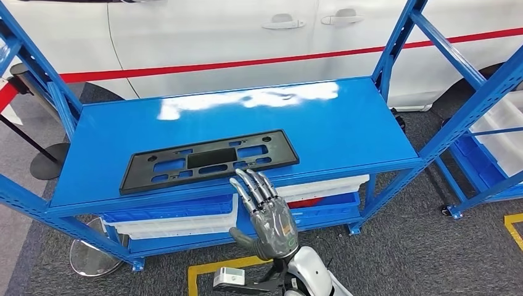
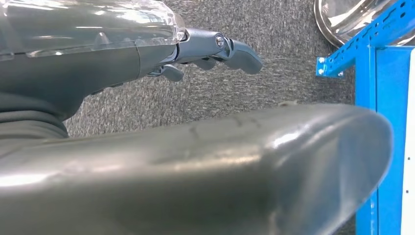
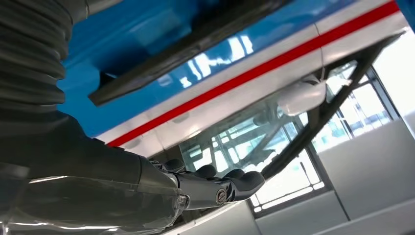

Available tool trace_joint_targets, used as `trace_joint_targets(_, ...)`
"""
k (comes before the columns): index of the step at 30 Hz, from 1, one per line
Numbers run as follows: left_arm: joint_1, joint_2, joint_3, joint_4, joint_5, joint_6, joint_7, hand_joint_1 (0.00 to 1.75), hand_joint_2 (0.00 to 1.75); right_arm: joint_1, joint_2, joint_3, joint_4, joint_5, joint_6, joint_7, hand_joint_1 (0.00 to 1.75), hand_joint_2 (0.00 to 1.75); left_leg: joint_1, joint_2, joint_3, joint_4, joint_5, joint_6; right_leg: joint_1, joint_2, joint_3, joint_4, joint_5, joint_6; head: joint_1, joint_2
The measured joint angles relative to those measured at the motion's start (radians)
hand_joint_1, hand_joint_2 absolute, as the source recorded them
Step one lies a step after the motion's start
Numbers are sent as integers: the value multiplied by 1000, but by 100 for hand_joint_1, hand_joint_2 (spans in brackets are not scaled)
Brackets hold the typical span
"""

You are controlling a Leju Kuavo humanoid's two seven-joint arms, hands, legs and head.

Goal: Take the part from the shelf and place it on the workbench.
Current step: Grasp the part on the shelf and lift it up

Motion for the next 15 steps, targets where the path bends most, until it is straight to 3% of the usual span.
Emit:
trace_joint_targets(3, -2, -2, 0, 2, -16, -3, 0, 0, 0, -26, 27, 16, 79, 60, -16, 34, 0, 175, -4, -1, 4, 2, -4, -4, 7, -1, 88, -187, 97, -19, 0, 0)
trace_joint_targets(5, -5, -4, 0, 3, -26, -8, 0, 0, 0, -41, 44, 26, 126, 93, -25, 56, 0, 175, -6, -1, 0, 4, -5, -12, 13, -2, 118, -261, 116, -28, -1, 0)
trace_joint_targets(9, -9, -5, 1, 5, -43, -35, 4, 0, 0, -71, 78, 44, 219, 156, -42, 102, 0, 175, -4, -1, -6, 16, -17, -35, 9, 0, 124, -282, 122, -40, -2, 0)
trace_joint_targets(11, -12, -5, 2, 6, -52, -60, 9, 0, 0, -99, 102, 54, 278, 197, -52, 131, 0, 175, 0, -2, -44, 100, -64, -48, 5, -1, 129, -289, 124, -48, -3, 0)
trace_joint_targets(13, -13, -5, 6, 7, -61, -88, 15, 0, 0, -124, 125, 64, 340, 238, -62, 157, 0, 175, 5, -1, -112, 236, -120, -60, 5, -2, 130, -290, 123, -52, -4, 0)
trace_joint_targets(14, -13, -5, 8, 8, -66, -108, 20, 0, 0, -136, 137, 68, 373, 260, -66, 172, 0, 175, 7, -1, -137, 282, -130, -64, 5, -2, 130, -289, 122, -53, -4, 0)
trace_joint_targets(15, -13, -5, 11, 10, -72, -133, 26, 0, 0, -149, 150, 73, 409, 289, -72, 189, 0, 175, 10, -1, -145, 290, -119, -68, 5, -1, 131, -289, 121, -52, -4, 0)
